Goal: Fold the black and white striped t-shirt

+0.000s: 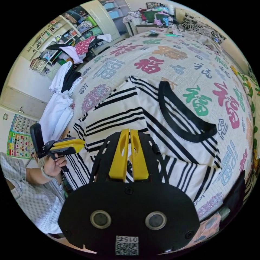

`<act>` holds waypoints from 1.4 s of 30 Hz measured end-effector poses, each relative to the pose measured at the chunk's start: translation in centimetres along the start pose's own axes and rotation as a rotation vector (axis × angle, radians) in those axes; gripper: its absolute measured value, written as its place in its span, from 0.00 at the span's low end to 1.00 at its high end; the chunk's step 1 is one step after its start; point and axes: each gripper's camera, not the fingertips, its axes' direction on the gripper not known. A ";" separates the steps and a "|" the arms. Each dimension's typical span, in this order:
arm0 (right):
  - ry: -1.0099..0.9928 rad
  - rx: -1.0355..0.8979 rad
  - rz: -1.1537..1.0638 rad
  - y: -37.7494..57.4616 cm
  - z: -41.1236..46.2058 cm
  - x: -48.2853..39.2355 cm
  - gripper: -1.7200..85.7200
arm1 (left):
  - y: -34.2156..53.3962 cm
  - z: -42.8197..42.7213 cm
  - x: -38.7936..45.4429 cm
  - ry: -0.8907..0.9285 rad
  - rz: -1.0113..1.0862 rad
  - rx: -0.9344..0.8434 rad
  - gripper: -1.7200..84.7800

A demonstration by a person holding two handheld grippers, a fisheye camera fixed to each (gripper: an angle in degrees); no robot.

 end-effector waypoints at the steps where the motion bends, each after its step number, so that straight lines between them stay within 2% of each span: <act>1: -0.007 -0.005 -0.001 0.2 0.2 0.0 0.02 | -0.5 1.3 0.0 -0.034 0.013 -0.039 0.06; 5: -0.003 -0.077 0.029 2.1 1.3 1.0 0.01 | -1.0 3.5 -0.5 -0.081 0.050 -0.129 0.03; 10: -0.072 0.007 0.141 5.4 -0.2 3.1 0.01 | -0.7 4.2 0.8 -0.089 0.090 -0.184 0.04; 12: -0.181 0.103 0.259 7.7 -1.9 5.0 0.02 | -0.8 4.0 1.7 -0.052 0.097 -0.197 0.05; 14: -0.228 0.212 0.289 9.7 -4.1 6.4 0.03 | -1.8 3.2 3.3 -0.011 0.166 -0.142 0.07; 16: -0.205 0.280 0.295 11.6 -6.2 7.7 0.05 | -4.9 3.1 6.0 0.001 0.336 -0.076 0.12; 20: -0.053 0.305 0.313 14.4 -9.5 10.8 0.09 | -11.6 6.7 9.6 -0.075 0.575 -0.159 0.14; 25: 0.015 0.223 0.315 14.6 -9.9 13.8 0.11 | -18.7 15.4 12.2 -0.151 0.720 -0.317 0.15; 28: 0.011 0.199 0.327 14.3 -9.0 15.1 0.13 | -19.8 19.4 13.6 -0.215 0.806 -0.364 0.17; 32: -0.036 0.138 0.355 14.1 -6.8 16.2 0.16 | -20.1 23.7 14.5 -0.297 0.811 -0.457 0.16; 35: -0.028 0.084 0.330 14.6 -5.4 15.9 0.12 | -19.8 26.1 14.8 -0.302 0.795 -0.510 0.14; 37: 0.024 0.046 0.291 15.2 -5.0 15.3 0.08 | -19.3 27.9 14.9 -0.277 0.784 -0.618 0.10; 40: -0.052 -0.028 0.233 16.0 -4.4 14.9 0.04 | -19.2 28.4 15.5 -0.255 0.772 -0.670 0.03; 42: -0.018 -0.018 0.260 16.6 -4.8 14.6 0.02 | -19.2 27.9 16.4 -0.270 0.790 -0.629 0.02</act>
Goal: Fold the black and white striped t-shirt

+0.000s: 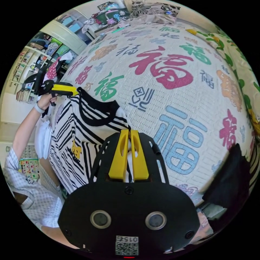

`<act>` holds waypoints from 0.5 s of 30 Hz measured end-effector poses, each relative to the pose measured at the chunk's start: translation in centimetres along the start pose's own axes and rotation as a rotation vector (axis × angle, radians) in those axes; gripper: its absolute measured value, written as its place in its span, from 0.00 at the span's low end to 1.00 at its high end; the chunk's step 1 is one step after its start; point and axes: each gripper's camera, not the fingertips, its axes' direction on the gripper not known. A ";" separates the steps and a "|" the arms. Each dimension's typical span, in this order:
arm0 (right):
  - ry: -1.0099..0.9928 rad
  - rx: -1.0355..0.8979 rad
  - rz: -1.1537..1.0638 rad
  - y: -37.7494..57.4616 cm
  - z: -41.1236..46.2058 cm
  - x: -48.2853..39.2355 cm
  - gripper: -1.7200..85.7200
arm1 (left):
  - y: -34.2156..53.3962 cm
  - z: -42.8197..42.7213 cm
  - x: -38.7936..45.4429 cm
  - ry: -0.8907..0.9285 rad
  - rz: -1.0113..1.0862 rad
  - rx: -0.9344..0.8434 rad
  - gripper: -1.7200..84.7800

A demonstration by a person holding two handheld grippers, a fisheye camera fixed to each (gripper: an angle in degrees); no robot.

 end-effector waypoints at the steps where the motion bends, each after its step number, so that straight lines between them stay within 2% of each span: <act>1: 0.020 0.009 -0.001 0.2 -0.2 -0.2 0.02 | -0.3 -0.4 0.5 -0.015 0.002 0.009 0.02; 6: 0.128 0.017 -0.003 1.4 -0.5 -1.9 0.01 | -1.2 -1.9 2.2 -0.080 0.012 0.024 0.02; 15: 0.127 0.172 0.100 5.1 -0.6 -2.3 0.01 | -0.2 -4.2 5.0 -0.170 -0.032 0.161 0.02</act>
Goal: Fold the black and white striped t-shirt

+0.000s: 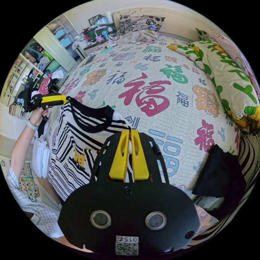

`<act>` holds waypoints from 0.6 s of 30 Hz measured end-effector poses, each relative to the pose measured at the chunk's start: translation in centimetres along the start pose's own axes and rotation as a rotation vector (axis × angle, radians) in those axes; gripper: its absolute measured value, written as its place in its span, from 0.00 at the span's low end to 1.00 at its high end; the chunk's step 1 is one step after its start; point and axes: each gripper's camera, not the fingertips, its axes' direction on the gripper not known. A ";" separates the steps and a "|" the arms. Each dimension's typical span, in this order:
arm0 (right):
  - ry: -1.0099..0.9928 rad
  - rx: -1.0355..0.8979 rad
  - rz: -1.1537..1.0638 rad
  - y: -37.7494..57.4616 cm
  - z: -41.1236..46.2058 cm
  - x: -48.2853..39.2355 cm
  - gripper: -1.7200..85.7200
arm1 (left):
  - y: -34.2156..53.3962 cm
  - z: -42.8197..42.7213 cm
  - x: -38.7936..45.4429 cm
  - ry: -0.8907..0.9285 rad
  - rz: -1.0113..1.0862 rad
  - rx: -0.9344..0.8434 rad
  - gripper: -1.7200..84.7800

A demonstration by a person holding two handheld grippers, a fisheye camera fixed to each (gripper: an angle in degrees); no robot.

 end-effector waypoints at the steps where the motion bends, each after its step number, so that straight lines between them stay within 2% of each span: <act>1: 0.001 -0.002 -0.005 0.4 0.1 -0.1 0.01 | 0.5 -0.2 0.7 -0.019 0.022 -0.002 0.02; 7: -0.015 0.048 -0.099 7.1 -0.9 -2.2 0.02 | 6.9 -4.0 5.1 -0.011 0.127 0.117 0.02; 13: -0.094 0.131 -0.232 19.4 -3.2 -6.4 0.02 | 18.4 -9.8 12.8 0.030 0.275 0.263 0.02; 18: -0.127 0.157 -0.331 32.1 -2.3 -11.0 0.02 | 28.0 -12.2 20.1 0.009 0.345 0.273 0.02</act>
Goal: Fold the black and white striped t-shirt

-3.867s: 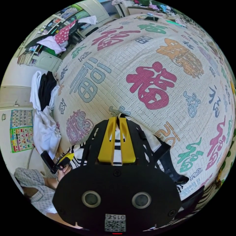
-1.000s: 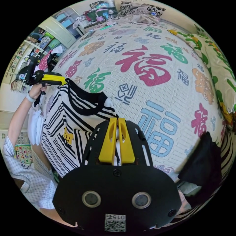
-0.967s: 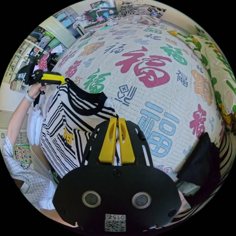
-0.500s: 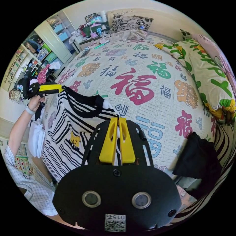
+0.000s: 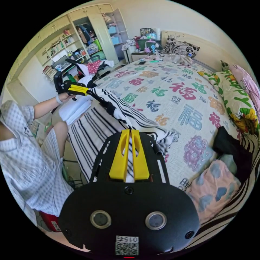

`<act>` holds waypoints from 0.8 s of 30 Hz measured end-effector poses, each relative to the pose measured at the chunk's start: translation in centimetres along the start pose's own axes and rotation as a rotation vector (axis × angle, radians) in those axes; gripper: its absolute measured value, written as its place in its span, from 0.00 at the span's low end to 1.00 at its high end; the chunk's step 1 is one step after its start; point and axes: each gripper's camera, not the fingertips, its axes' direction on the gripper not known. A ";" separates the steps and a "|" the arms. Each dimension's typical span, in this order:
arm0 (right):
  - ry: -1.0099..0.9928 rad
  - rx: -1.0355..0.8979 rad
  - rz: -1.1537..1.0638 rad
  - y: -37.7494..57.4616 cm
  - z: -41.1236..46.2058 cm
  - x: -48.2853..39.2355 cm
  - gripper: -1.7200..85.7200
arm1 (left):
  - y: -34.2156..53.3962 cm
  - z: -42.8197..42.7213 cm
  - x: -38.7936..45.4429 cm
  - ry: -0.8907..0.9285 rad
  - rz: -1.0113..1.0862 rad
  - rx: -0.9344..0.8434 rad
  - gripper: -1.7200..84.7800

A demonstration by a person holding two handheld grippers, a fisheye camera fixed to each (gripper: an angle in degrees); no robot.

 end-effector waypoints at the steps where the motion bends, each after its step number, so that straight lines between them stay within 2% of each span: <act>1: -0.002 -0.006 -0.004 1.2 0.2 -0.8 0.02 | 1.5 -0.6 2.6 -0.004 0.016 -0.011 0.02; 10: 0.025 -0.154 -0.083 15.9 6.4 -10.7 0.02 | 9.8 -1.7 16.9 0.003 0.072 -0.178 0.02; 18: 0.302 -0.369 -0.335 21.9 12.2 -17.0 0.02 | 12.5 -2.7 21.9 0.003 0.112 -0.248 0.02; 22: 0.342 -0.392 -0.348 23.3 13.7 -17.6 0.02 | 13.4 -3.2 23.0 -0.022 0.137 -0.272 0.02; 24: 0.309 -0.383 -0.254 23.8 14.5 -16.5 0.02 | 13.8 -2.9 23.0 -0.013 0.127 -0.291 0.02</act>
